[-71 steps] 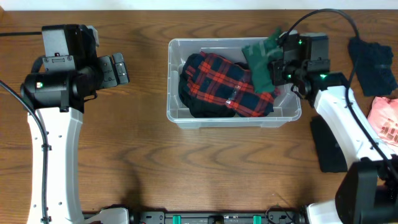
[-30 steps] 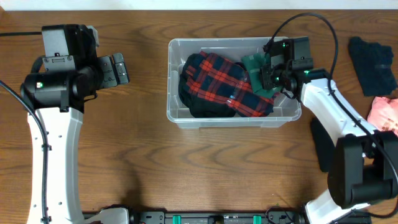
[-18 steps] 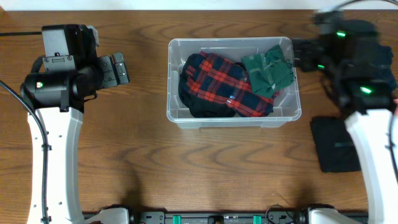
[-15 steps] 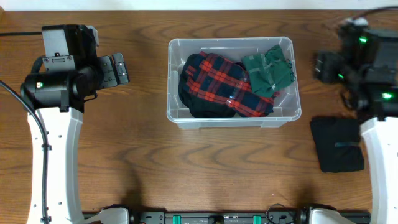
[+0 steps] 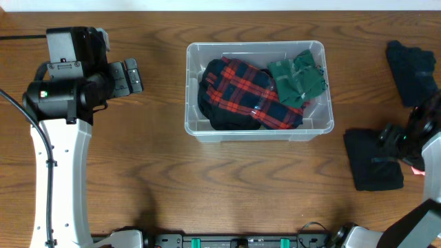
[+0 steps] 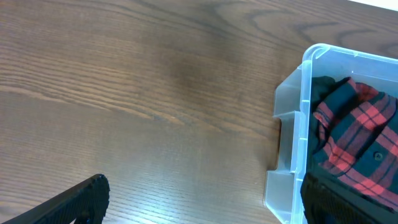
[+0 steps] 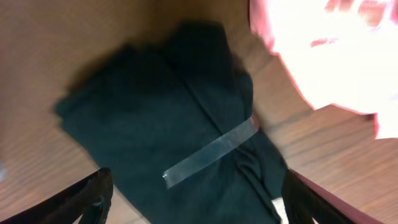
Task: Pack container
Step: 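Move the right gripper to the black folded cloth and grasp it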
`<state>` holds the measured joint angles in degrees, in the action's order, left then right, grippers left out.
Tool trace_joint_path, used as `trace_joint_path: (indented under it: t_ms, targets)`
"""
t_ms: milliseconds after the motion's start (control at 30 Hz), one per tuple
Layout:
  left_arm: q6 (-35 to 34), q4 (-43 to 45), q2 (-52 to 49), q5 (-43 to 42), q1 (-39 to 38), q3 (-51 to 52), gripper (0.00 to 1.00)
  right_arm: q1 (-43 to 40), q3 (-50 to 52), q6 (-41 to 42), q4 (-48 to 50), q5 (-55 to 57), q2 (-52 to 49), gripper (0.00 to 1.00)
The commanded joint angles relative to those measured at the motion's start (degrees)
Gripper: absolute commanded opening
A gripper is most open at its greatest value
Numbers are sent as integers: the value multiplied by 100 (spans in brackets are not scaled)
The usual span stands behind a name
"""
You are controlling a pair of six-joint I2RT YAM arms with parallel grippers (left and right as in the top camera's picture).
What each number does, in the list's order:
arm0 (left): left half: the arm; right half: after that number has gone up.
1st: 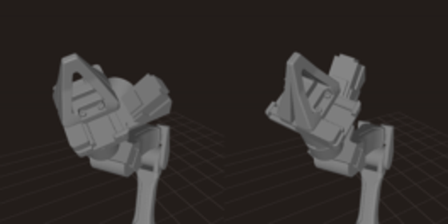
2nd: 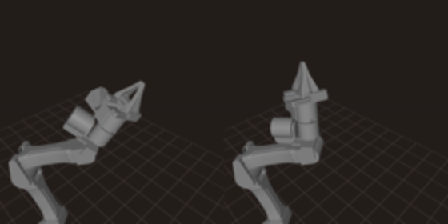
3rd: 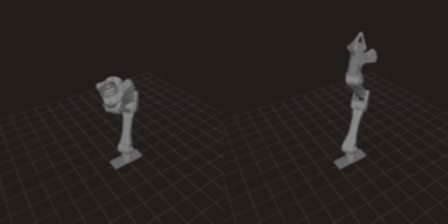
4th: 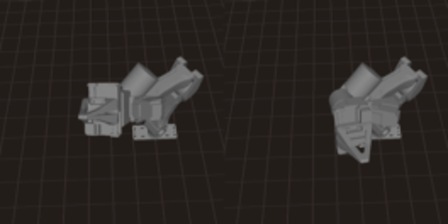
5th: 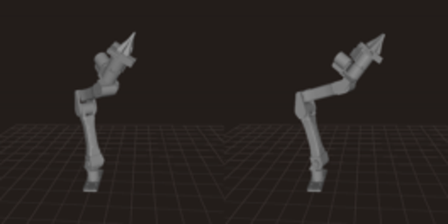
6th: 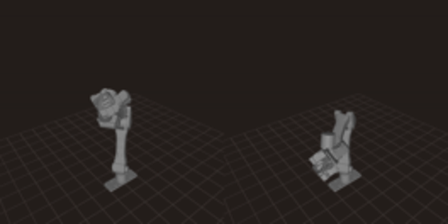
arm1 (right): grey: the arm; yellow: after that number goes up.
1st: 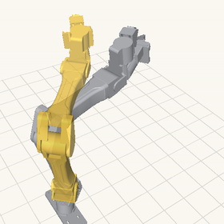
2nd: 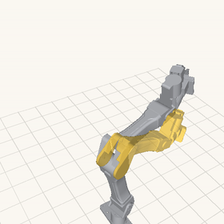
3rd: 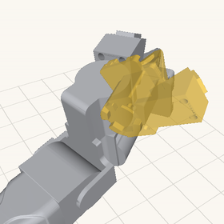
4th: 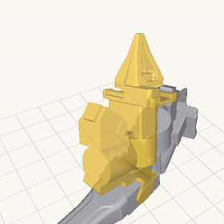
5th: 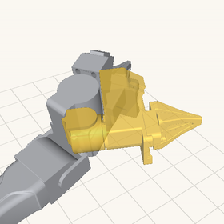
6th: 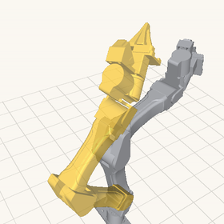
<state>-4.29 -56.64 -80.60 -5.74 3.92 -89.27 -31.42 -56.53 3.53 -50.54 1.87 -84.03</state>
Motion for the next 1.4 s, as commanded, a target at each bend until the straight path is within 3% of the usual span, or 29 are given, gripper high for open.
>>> trace_joint_path:
  t_ms: [0,533,867,1367]
  targets:
    - [-11,-9,-55,-28,20,-4,98,-122,446,160,358,-33,-61,85]
    - [-9,-7,-55,-28,20,-4,98,-313,1886,181,2417,503,-160,82]
    - [-9,-9,-55,-28,20,-4,98,-313,2011,181,2677,391,-817,84]
    - [-9,-9,-55,-28,20,-4,98,-315,2055,184,3067,824,-841,85]
